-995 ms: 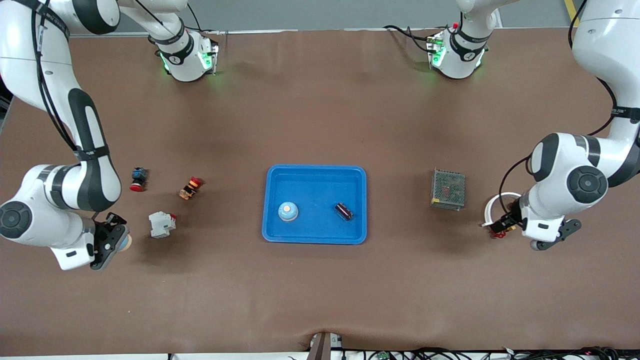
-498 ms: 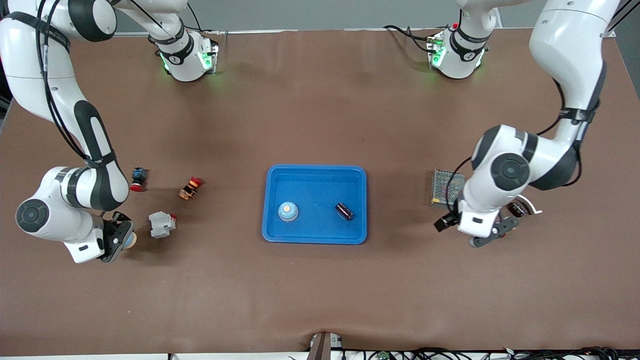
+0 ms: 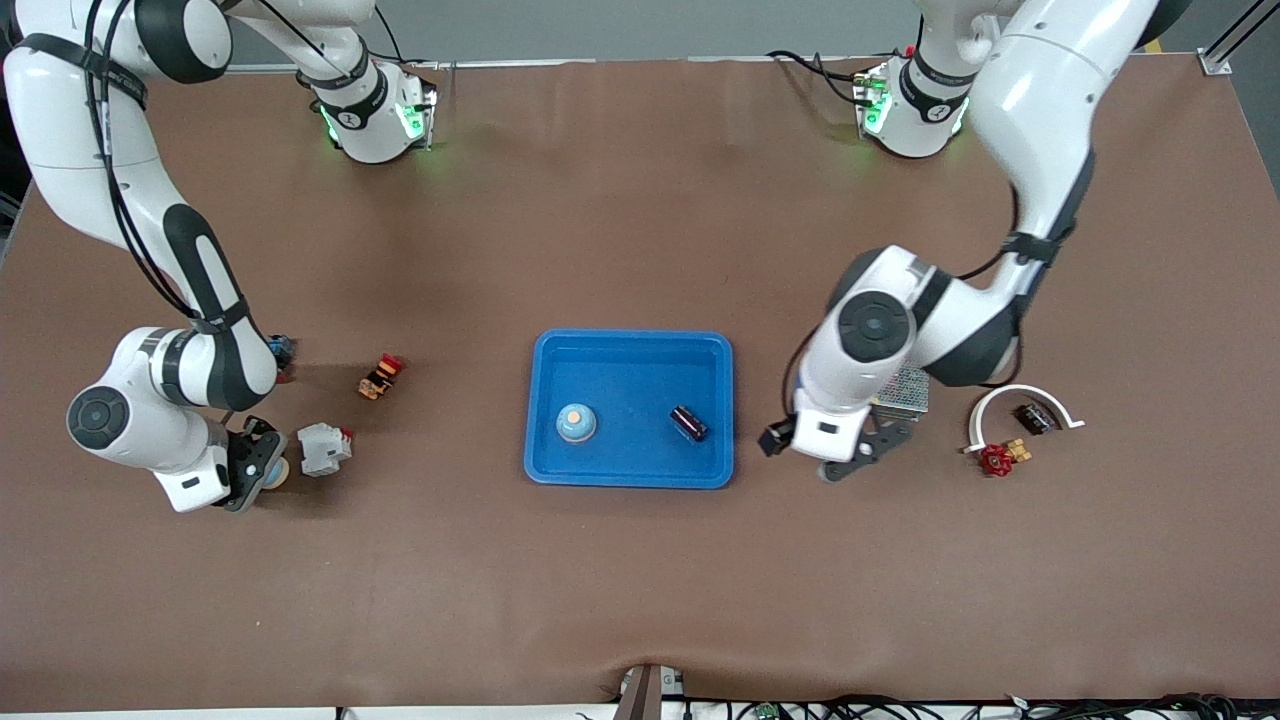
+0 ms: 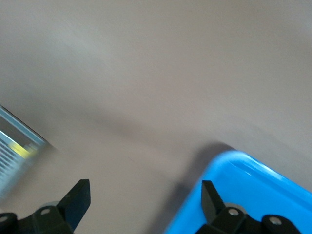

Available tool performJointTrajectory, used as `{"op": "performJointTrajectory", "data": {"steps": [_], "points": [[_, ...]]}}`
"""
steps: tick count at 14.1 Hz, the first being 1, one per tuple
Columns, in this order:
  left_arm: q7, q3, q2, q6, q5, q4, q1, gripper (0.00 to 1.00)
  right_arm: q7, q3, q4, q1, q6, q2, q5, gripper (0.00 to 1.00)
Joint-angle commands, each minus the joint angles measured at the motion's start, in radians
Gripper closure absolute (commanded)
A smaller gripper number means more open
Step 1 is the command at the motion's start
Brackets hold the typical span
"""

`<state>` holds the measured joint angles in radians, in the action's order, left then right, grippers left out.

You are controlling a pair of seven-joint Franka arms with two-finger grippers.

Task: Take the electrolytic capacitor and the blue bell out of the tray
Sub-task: 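Grasp the second capacitor with the left gripper while the right gripper places the bell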

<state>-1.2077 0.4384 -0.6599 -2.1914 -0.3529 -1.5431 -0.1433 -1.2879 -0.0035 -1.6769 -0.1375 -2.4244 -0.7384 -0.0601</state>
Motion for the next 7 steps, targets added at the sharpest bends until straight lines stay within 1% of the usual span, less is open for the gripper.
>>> {"op": "performJointTrajectory", "data": {"steps": [1, 5, 6, 7], "points": [[-0.076, -0.009, -0.085, 0.009, 0.005, 0.106, -0.070, 0.00, -0.010, 0.017, -0.024, -0.017, -0.012, 0.017, -0.006, 0.57], [-0.243, -0.018, -0.133, -0.085, 0.005, 0.130, -0.160, 0.00, -0.008, 0.017, -0.024, -0.019, -0.012, 0.017, -0.003, 0.55], [-0.260, -0.018, -0.148, -0.099, 0.005, 0.130, -0.171, 0.00, -0.008, 0.017, -0.024, -0.019, -0.012, 0.017, -0.003, 0.53], [-0.274, -0.020, -0.156, -0.099, 0.002, 0.130, -0.182, 0.03, -0.007, 0.017, -0.024, -0.019, -0.012, 0.016, -0.003, 0.39]]}}
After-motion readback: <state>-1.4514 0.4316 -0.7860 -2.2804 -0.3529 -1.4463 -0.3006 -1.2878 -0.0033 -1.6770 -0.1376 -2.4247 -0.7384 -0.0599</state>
